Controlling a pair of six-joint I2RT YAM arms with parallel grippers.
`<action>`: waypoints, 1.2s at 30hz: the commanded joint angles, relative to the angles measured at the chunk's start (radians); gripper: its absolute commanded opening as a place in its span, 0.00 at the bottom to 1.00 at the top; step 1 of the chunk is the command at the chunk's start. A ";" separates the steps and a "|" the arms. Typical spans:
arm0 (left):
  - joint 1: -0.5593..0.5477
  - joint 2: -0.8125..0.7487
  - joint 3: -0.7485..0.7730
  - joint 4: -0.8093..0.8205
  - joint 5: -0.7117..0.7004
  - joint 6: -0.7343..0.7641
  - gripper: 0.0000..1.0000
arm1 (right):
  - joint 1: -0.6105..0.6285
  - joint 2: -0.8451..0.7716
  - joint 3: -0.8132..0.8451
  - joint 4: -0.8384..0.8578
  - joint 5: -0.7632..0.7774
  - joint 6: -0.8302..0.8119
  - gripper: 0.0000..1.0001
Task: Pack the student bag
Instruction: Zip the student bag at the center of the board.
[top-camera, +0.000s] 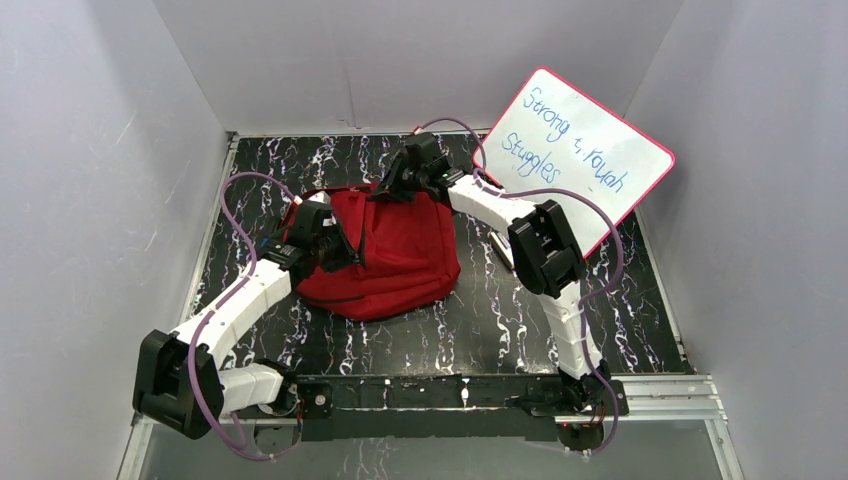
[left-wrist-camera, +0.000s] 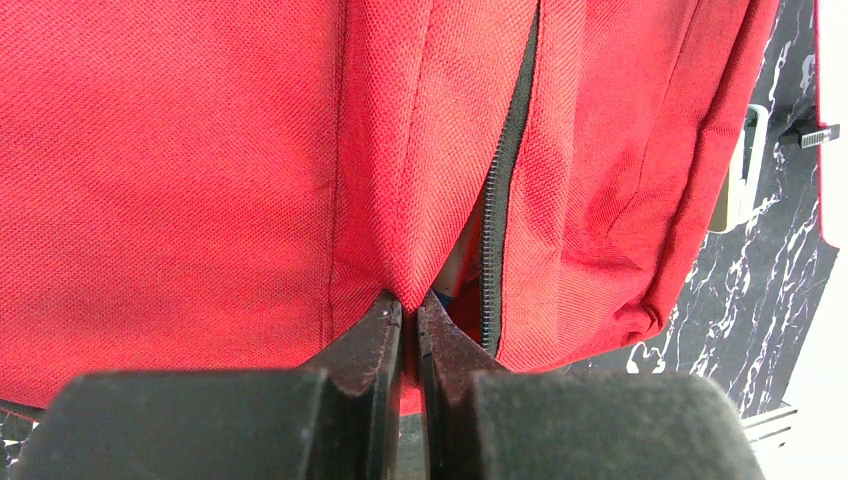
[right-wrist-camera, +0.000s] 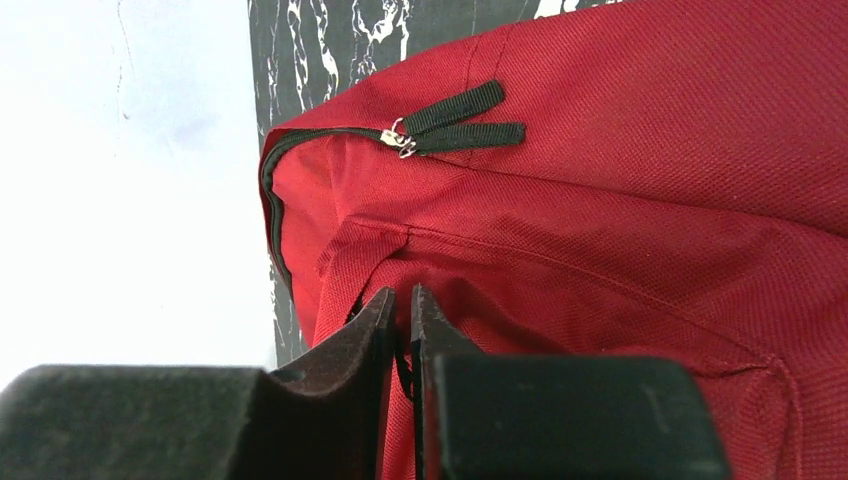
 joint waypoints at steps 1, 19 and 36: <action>0.000 -0.018 0.033 0.016 0.002 0.003 0.01 | -0.002 -0.025 -0.011 0.064 -0.019 -0.005 0.16; 0.007 -0.041 0.133 -0.053 -0.075 -0.031 0.46 | -0.002 -0.111 -0.072 0.113 -0.039 -0.089 0.00; 0.195 0.241 0.354 0.011 0.066 -0.046 0.70 | -0.002 -0.180 -0.137 0.193 -0.117 -0.094 0.00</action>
